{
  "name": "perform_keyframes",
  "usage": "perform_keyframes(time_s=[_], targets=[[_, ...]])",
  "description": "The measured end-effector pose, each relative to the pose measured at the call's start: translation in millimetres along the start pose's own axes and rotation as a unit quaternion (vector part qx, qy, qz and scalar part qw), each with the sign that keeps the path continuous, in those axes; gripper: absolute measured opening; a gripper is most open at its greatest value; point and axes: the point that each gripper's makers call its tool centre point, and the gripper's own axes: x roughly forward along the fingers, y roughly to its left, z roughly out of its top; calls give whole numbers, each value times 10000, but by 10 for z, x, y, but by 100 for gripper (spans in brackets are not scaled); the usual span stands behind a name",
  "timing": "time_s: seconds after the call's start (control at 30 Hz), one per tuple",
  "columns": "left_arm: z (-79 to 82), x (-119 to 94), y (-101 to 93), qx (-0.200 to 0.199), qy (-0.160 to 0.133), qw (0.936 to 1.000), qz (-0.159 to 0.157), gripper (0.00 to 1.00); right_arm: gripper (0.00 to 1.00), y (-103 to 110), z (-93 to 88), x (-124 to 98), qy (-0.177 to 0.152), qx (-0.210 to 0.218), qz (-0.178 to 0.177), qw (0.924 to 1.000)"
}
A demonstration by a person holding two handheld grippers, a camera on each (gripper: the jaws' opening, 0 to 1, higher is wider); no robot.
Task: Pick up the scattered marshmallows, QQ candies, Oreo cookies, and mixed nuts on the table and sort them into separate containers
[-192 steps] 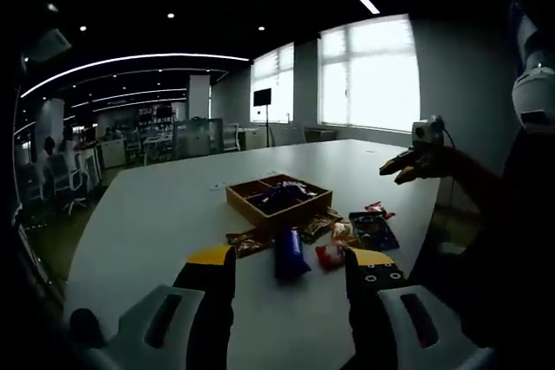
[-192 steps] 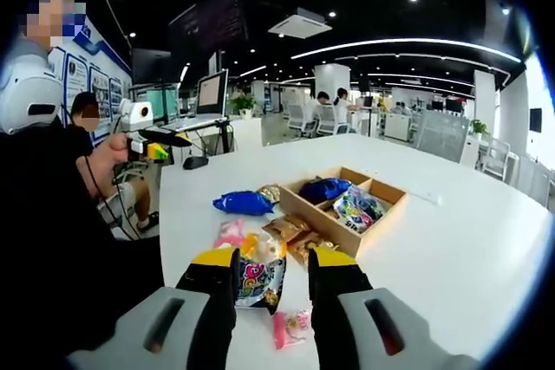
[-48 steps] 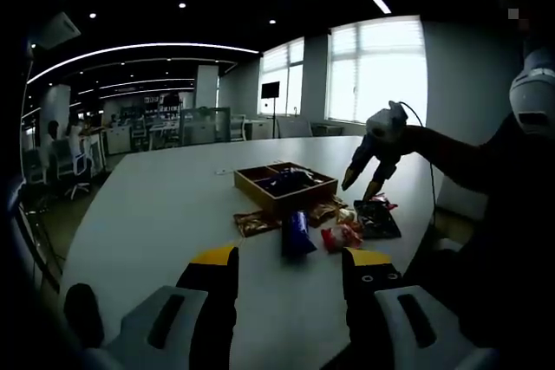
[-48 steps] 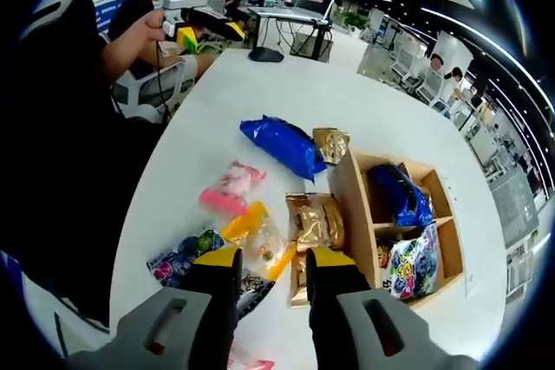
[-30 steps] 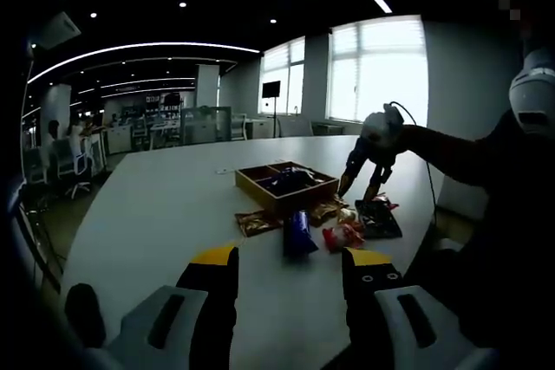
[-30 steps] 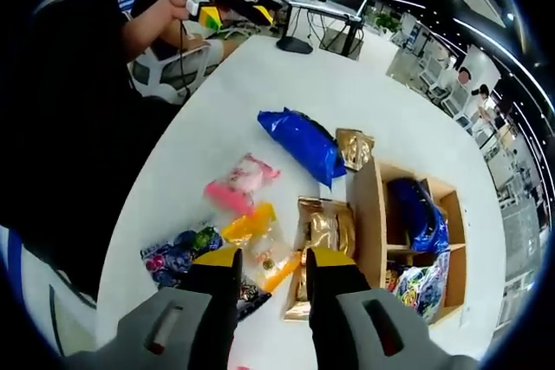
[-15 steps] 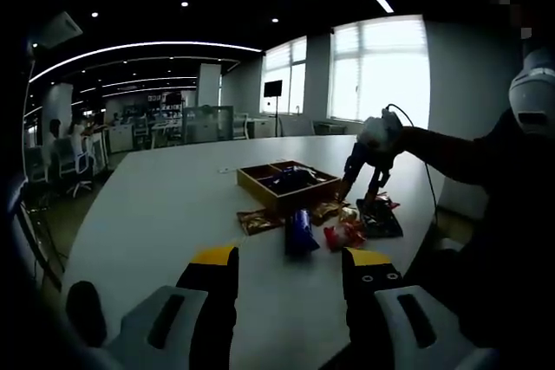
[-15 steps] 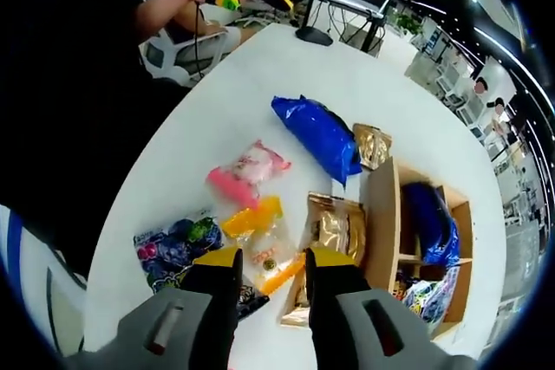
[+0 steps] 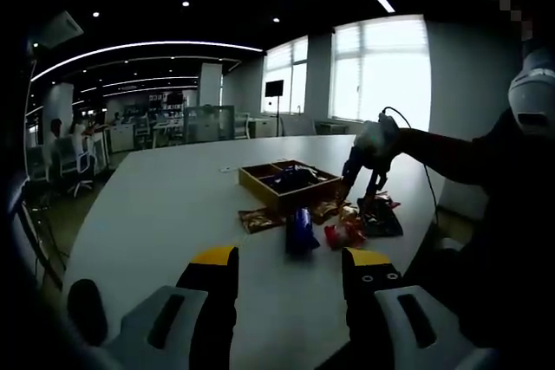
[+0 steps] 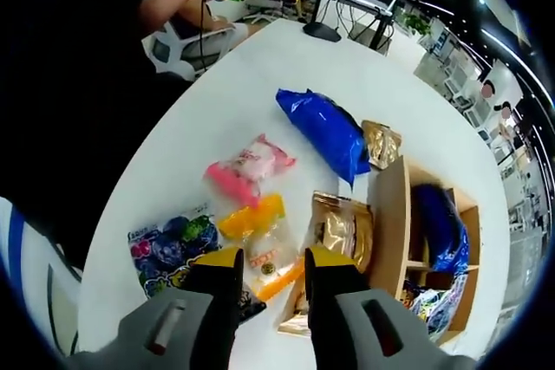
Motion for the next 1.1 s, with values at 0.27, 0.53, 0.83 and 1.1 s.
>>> perform_keyframes(time_s=[0.27, 0.53, 0.83, 1.1], targets=[[-4, 1, -1, -2, 2, 10000, -7, 53, 25, 2, -5, 51, -12, -31, 104, 9999], [-6, -8, -3, -39, -10, 10000, -15, 52, 25, -30, -33, 64, -96, -54, 181, 9998], [4, -11, -3, -96, -23, 9999, -43, 51, 27, 7, -54, 83, -106, -319, 311, 9990], [22, 20, -6, -143, -43, 9998, -93, 50, 27, -7, -57, 93, 18, -535, 368, 9979]])
